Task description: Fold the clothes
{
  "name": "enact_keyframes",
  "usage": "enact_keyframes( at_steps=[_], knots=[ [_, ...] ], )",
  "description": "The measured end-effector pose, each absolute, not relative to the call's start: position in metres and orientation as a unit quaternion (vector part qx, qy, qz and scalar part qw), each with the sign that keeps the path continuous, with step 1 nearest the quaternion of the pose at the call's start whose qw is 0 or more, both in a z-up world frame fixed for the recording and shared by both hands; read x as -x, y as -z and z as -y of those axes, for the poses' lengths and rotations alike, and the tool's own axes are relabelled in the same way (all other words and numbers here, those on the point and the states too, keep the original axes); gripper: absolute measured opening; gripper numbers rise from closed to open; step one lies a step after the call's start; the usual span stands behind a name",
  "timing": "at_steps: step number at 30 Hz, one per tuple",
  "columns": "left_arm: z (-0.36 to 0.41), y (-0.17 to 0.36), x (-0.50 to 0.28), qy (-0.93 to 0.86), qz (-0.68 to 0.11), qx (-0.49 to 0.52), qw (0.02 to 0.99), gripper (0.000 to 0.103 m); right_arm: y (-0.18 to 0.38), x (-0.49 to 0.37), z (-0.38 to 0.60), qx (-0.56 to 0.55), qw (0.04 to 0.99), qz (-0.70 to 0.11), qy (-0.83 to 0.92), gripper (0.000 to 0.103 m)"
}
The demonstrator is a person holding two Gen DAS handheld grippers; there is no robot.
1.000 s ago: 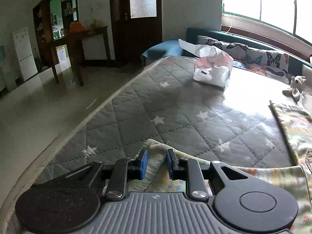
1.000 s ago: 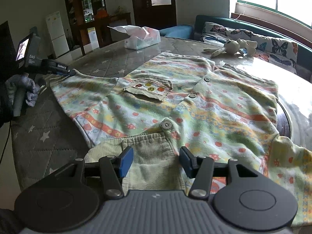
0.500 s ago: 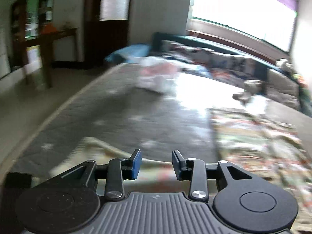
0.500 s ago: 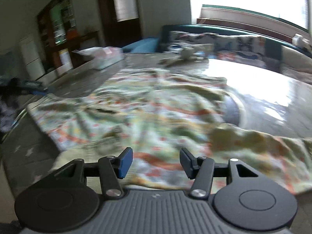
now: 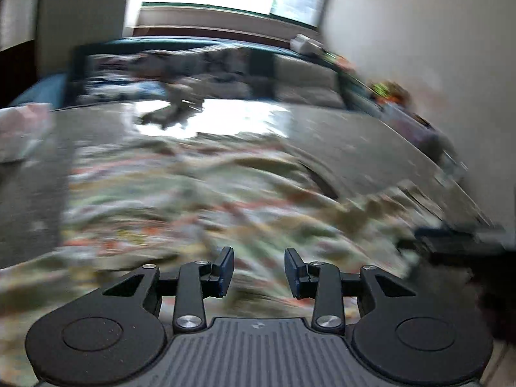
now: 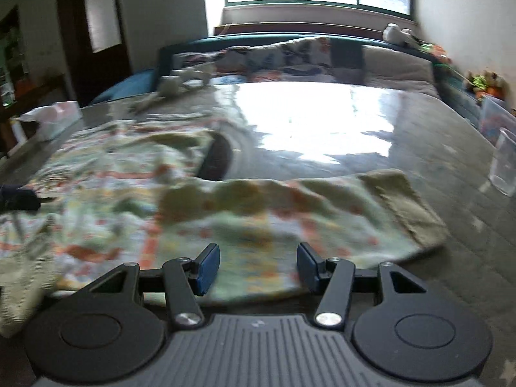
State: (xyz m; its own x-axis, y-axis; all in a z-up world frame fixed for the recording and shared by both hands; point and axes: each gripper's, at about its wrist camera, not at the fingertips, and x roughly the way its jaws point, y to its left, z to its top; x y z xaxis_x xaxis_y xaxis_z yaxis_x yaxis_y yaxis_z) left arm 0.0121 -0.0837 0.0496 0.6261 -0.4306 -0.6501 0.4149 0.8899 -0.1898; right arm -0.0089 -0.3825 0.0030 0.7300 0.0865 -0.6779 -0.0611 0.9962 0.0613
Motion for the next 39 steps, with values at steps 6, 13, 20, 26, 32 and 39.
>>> enact_keyframes(
  at_steps=[6, 13, 20, 26, 32, 39],
  knots=[
    [0.127, -0.037, -0.008, 0.283, -0.376, -0.012, 0.882, 0.038, -0.006, 0.001, 0.417, -0.035, 0.935, -0.353, 0.015, 0.054],
    [0.15, -0.031, -0.003, 0.325, -0.38, -0.023, 0.866, 0.037, -0.007, -0.027, 0.436, -0.036, 0.939, -0.342, 0.031, 0.053],
    [0.158, -0.022, 0.006, 0.356, -0.386, -0.032, 0.85, 0.037, 0.003, -0.055, 0.44, -0.009, 0.936, -0.346, 0.054, 0.051],
    [0.161, -0.021, 0.014, 0.372, -0.379, -0.044, 0.846, 0.039, 0.004, -0.062, 0.454, -0.01, 0.936, -0.341, 0.092, 0.05],
    [0.16, -0.022, 0.018, 0.372, -0.379, -0.042, 0.846, 0.048, -0.002, -0.038, 0.475, -0.041, 0.933, -0.337, 0.115, 0.052],
    [0.148, -0.039, 0.012, 0.352, -0.355, -0.027, 0.866, 0.062, 0.002, -0.007, 0.484, -0.073, 0.929, -0.342, 0.118, 0.052]
  ],
)
